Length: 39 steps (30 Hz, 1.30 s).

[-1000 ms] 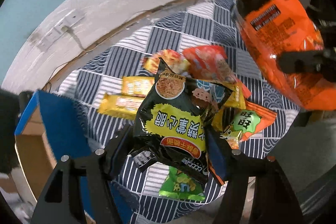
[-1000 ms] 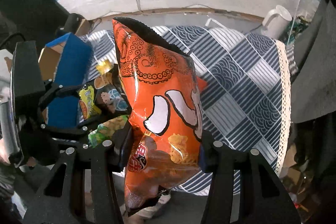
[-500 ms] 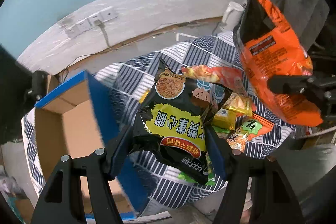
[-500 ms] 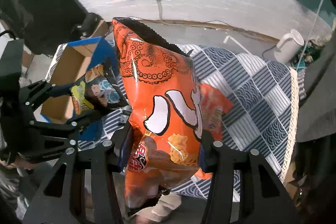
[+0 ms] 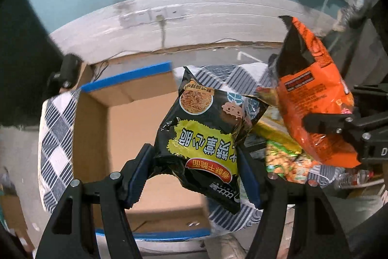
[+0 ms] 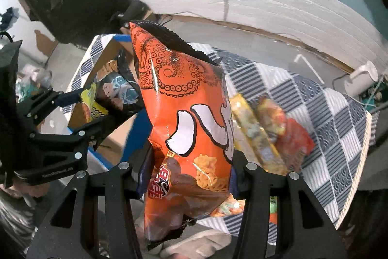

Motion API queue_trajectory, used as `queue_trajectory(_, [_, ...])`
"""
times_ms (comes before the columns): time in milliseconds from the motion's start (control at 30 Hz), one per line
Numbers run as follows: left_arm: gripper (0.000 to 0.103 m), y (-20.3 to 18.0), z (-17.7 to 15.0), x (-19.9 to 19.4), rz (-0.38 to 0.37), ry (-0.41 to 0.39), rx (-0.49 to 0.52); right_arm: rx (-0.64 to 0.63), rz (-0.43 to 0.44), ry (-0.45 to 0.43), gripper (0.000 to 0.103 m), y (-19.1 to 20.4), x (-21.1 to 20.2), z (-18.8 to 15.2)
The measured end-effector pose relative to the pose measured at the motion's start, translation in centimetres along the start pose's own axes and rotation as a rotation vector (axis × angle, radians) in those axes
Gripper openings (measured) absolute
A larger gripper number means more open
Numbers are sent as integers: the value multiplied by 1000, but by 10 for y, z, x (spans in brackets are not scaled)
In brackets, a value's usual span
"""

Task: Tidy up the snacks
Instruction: 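Drop the black bag into the box with the left gripper while the right drops the orange bag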

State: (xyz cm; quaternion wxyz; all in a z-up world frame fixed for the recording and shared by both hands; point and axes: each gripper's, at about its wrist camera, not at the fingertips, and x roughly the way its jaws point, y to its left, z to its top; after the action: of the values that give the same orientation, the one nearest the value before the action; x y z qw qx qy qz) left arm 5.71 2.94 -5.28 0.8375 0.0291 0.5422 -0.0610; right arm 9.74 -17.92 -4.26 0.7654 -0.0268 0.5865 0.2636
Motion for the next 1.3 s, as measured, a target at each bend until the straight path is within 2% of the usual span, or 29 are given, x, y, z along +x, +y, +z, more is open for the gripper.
queue_trajectory(200, [70, 51, -17, 14, 42, 37, -112, -38, 27, 36, 50, 31, 23, 18])
queue_trajectory(500, [70, 107, -32, 23, 92, 65, -258, -76, 70, 89, 50, 75, 59, 48])
queue_trajectory(667, [70, 119, -36, 32, 113, 93, -293, -114, 64, 116, 50, 100, 80, 56])
queue_trajectory(800, [70, 128, -40, 34, 80, 109, -346, -120, 63, 133, 50, 113, 94, 61])
queue_trajectory(933, [69, 134, -41, 31, 120, 103, -362, -108, 73, 137, 51, 119, 103, 65])
queue_trajectory(1067, [69, 142, -44, 29, 122, 111, -405, -83, 84, 145, 55, 124, 110, 69])
queue_trajectory(1133, [69, 143, -46, 31, 130, 121, -414, -72, 97, 153, 62, 124, 113, 70])
queue_trajectory(1200, [69, 144, -47, 33, 137, 136, -412, -64, 93, 142, 78, 123, 110, 70])
queue_trajectory(1300, [79, 141, -47, 34, 144, 147, -394, -68, 85, 123, 78, 121, 104, 70])
